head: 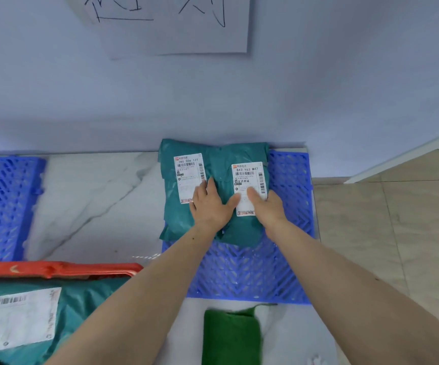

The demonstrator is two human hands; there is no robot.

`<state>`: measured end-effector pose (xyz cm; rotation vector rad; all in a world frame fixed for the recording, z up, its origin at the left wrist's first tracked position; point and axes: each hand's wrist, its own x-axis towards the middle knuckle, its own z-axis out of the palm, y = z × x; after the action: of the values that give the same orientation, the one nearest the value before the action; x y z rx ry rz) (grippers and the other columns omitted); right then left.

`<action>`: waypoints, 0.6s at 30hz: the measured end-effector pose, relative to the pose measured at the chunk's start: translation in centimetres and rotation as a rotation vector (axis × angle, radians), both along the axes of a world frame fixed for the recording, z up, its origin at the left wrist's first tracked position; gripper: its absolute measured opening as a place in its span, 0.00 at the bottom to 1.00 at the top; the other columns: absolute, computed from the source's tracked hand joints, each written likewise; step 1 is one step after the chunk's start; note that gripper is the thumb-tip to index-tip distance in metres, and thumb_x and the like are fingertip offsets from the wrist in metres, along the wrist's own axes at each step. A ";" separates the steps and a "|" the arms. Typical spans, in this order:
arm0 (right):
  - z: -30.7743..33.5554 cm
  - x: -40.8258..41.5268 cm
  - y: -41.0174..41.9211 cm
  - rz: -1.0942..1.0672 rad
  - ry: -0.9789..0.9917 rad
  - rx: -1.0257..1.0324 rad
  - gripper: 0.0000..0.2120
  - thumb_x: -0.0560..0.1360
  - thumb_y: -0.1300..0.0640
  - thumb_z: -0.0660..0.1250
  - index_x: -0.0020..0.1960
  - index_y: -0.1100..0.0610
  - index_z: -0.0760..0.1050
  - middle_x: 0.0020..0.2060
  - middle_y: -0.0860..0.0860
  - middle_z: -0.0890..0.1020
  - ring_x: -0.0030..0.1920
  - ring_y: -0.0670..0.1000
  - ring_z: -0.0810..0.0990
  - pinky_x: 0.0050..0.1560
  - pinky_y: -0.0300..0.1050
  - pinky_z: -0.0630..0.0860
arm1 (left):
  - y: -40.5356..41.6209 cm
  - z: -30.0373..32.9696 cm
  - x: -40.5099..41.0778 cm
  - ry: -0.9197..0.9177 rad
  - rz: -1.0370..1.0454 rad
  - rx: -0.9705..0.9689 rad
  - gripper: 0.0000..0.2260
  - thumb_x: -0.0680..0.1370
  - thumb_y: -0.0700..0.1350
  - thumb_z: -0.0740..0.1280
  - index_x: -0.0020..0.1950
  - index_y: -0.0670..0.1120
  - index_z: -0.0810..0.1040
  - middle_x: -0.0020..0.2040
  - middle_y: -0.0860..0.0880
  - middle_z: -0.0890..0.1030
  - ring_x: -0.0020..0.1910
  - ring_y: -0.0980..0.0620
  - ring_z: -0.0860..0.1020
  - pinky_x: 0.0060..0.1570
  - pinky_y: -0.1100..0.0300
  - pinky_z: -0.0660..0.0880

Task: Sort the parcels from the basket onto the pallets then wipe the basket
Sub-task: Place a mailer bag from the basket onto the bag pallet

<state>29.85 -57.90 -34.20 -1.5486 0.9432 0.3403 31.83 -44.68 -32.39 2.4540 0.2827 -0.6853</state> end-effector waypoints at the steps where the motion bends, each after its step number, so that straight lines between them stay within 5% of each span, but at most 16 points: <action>1: -0.5 0.1 0.0 0.001 0.009 -0.004 0.18 0.77 0.49 0.68 0.61 0.59 0.75 0.55 0.52 0.83 0.53 0.52 0.82 0.56 0.52 0.80 | -0.1 -0.4 0.0 0.000 0.003 0.001 0.41 0.77 0.65 0.62 0.80 0.45 0.50 0.80 0.45 0.53 0.79 0.45 0.50 0.76 0.44 0.49; 13: -1.2 1.1 -0.4 0.070 0.121 -0.136 0.26 0.76 0.44 0.68 0.66 0.60 0.68 0.57 0.53 0.79 0.54 0.53 0.79 0.51 0.47 0.77 | -1.1 -1.0 0.4 0.015 -0.004 0.062 0.38 0.79 0.61 0.62 0.80 0.46 0.50 0.80 0.46 0.54 0.79 0.45 0.51 0.76 0.43 0.49; 18: 1.3 0.4 0.1 0.130 0.166 -0.261 0.42 0.69 0.33 0.67 0.74 0.57 0.62 0.68 0.55 0.71 0.70 0.59 0.69 0.67 0.58 0.70 | -0.1 0.6 0.1 0.016 0.046 -0.039 0.36 0.79 0.58 0.63 0.79 0.42 0.53 0.79 0.43 0.58 0.78 0.44 0.55 0.76 0.47 0.53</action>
<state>30.20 -57.76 -32.90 -1.8479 1.0496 0.4578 31.98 -44.76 -31.78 2.3983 0.3281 -0.6842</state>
